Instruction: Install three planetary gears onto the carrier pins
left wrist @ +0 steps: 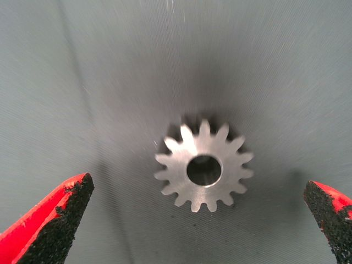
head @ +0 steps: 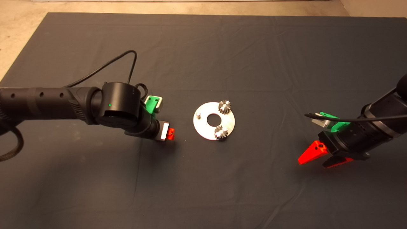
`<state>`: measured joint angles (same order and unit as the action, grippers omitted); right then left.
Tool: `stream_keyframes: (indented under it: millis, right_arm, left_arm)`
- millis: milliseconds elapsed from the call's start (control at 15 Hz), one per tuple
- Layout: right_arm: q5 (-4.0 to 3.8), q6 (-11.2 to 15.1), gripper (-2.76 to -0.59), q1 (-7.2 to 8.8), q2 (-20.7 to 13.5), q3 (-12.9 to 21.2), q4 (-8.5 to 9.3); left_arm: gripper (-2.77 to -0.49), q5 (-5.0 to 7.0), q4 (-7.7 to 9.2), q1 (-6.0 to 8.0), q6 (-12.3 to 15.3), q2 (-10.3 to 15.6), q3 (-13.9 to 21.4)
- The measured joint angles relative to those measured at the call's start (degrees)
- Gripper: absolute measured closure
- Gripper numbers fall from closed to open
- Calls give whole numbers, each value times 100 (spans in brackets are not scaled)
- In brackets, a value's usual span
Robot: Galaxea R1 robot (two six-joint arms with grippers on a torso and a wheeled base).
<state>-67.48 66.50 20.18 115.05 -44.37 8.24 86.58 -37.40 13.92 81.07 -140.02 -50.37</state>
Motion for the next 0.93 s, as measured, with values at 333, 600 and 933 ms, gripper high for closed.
stream_keyframes:
  millis: [333, 600, 933]
  right_arm:
    - [3, 0, -233, -1, 2, 24, 2]
    - [3, 0, -233, 0, 2, 35, 2]
    - [3, 0, -233, 0, 2, 39, 7]
  left_arm:
    - [-266, -26, -23, -39, -6, -20, -15]
    - [-252, -24, -27, -39, -45, -17, -17]
    - [-237, -24, -132, -41, -58, -127, -124]
